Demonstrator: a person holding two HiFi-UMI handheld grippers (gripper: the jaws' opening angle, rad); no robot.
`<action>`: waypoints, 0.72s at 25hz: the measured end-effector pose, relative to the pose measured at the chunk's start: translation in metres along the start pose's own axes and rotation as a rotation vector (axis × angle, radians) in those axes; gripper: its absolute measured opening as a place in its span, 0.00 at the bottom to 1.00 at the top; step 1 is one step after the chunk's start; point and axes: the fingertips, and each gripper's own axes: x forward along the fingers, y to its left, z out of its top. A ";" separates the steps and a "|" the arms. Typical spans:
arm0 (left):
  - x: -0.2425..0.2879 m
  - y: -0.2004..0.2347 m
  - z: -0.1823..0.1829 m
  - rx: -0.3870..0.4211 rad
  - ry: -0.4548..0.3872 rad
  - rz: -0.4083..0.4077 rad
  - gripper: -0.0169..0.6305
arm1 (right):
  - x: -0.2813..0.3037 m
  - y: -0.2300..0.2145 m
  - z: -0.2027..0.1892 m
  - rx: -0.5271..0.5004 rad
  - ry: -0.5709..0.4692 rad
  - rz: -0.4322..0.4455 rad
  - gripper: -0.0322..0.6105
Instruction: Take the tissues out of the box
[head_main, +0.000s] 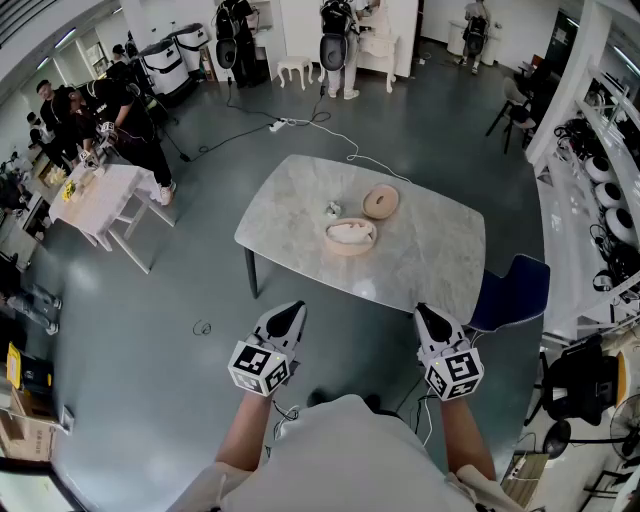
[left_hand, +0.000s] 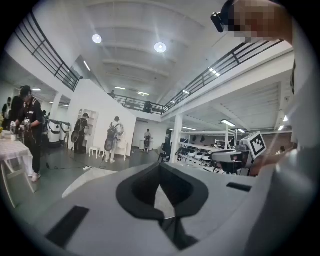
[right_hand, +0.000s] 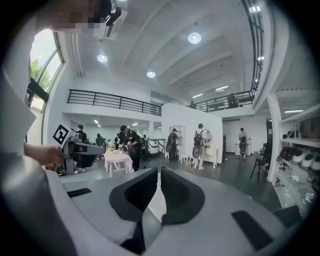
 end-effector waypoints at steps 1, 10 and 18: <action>0.001 0.000 0.000 -0.002 0.000 0.000 0.04 | 0.000 -0.001 0.000 -0.002 -0.001 0.003 0.12; 0.007 -0.007 0.001 -0.007 -0.001 0.003 0.04 | -0.001 -0.007 0.002 -0.006 -0.003 0.011 0.12; 0.007 -0.011 -0.006 -0.012 0.010 0.019 0.04 | -0.003 -0.015 -0.001 0.035 -0.007 0.004 0.12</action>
